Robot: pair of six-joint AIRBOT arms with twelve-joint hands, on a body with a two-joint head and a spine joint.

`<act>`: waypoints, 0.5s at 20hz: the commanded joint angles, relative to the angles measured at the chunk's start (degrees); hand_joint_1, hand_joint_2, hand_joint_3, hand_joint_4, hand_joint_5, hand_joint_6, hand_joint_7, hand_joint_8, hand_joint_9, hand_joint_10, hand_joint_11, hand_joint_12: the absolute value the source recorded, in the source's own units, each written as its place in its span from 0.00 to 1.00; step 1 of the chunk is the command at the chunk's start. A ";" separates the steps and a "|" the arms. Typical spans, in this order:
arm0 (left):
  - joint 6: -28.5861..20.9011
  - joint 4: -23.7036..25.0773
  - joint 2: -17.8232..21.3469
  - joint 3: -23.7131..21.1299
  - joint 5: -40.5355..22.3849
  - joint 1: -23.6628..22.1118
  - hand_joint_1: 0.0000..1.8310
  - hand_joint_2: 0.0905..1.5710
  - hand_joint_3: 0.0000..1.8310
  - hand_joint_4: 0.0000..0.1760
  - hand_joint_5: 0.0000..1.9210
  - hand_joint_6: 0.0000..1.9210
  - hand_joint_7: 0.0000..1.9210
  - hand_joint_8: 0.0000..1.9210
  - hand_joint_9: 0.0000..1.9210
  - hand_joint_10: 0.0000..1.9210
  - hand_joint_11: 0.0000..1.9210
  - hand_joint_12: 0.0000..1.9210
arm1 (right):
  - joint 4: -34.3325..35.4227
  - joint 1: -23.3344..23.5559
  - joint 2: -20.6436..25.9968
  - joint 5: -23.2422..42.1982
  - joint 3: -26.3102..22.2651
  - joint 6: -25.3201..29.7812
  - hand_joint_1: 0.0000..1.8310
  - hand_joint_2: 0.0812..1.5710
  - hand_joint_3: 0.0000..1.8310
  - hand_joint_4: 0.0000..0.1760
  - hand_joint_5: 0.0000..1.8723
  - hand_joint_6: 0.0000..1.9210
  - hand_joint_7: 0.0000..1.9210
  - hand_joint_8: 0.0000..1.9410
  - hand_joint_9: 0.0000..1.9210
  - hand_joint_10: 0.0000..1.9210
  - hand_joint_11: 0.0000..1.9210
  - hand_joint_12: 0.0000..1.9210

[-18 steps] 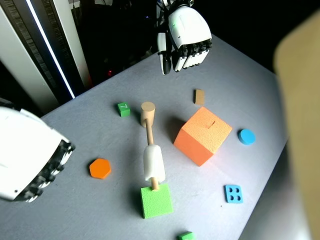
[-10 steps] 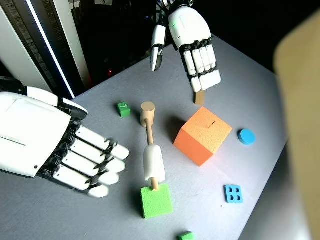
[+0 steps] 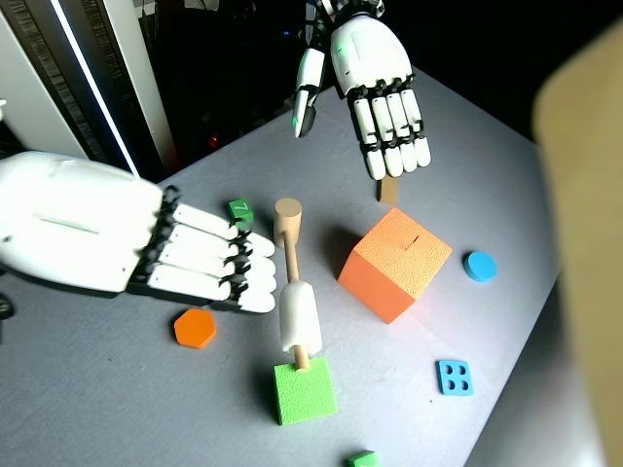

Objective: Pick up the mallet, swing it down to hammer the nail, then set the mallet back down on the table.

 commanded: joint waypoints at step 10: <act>-26.61 28.95 -3.82 14.10 -8.84 2.75 0.00 0.74 0.00 0.00 0.00 0.00 0.00 0.00 0.00 0.00 0.00 0.00 | -0.12 0.73 -13.99 -4.16 9.34 1.52 0.66 0.60 0.00 0.00 0.00 0.00 0.00 0.00 0.00 0.00 0.02 0.01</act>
